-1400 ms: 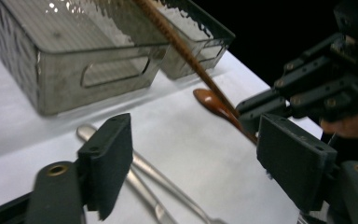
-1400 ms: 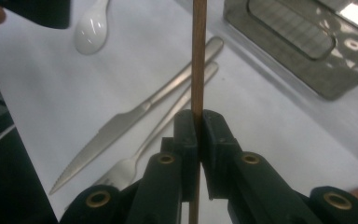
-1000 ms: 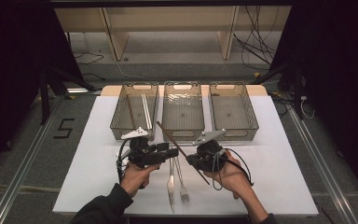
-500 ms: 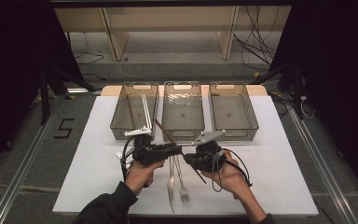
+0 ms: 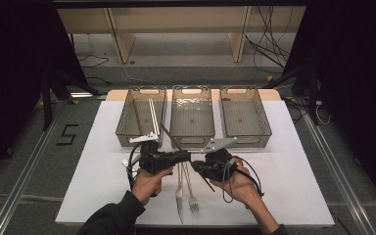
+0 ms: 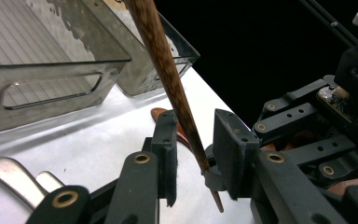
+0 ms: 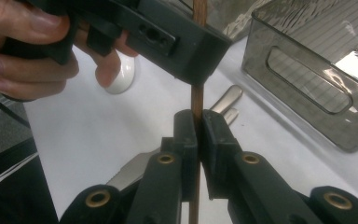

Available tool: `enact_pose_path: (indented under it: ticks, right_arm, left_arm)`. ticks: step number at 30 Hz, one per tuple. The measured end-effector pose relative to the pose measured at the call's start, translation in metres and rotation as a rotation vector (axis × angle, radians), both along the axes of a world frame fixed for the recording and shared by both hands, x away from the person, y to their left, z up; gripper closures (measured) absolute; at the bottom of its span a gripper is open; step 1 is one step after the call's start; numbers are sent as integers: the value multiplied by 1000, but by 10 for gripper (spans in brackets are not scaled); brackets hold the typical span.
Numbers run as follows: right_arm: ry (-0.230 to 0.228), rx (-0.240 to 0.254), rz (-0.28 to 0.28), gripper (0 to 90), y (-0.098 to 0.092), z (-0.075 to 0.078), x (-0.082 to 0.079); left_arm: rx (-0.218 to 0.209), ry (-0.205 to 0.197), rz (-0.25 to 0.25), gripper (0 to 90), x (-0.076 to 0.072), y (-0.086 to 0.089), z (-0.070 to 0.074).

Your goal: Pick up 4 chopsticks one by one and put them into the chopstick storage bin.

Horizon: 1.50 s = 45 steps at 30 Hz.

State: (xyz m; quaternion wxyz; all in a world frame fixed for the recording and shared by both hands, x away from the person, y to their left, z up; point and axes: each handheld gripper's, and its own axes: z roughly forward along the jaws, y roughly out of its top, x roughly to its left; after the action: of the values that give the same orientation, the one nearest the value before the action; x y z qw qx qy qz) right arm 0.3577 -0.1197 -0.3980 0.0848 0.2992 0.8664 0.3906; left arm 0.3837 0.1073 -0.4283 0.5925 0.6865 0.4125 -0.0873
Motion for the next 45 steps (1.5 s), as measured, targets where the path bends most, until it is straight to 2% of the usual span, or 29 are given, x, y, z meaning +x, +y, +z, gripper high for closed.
enact_pose_path:
  ticks: [4,5,10,14,17,22,24,26,29,32,37,45]
  right_arm:
    - [-7,4,4,856,0,0,0]
    - [-7,6,3,856,0,1,-1]
    - [-14,19,4,851,0,1,-1]
    - [-10,28,7,825,-2,0,1]
    - [-7,39,9,797,-5,2,1]
    - [7,40,-5,622,-11,3,5]
    - [27,33,-13,549,-12,2,7]
    - [41,12,-24,475,-11,0,8]
    - [70,-19,-47,403,-11,-4,11]
    - [88,-30,-60,372,-12,-6,13]
    - [97,-32,-67,349,-13,-7,15]
    - [93,-50,-55,319,-12,-9,14]
  left_arm:
    - [4,1,-7,742,-1,-2,-1]
    - [-2,6,-5,774,-1,-2,-1]
    - [-47,26,-28,822,1,0,0]
    - [-53,25,-23,841,3,4,0]
    - [-53,12,-2,843,7,13,4]
    - [-57,-8,54,844,14,35,17]
    - [-41,-21,78,843,17,44,23]
    - [-7,-38,88,842,19,52,29]
    - [6,-51,109,842,22,66,38]
    - [14,-69,144,841,23,80,48]
    - [9,-66,184,841,30,100,56]
    - [31,-87,229,841,40,117,68]
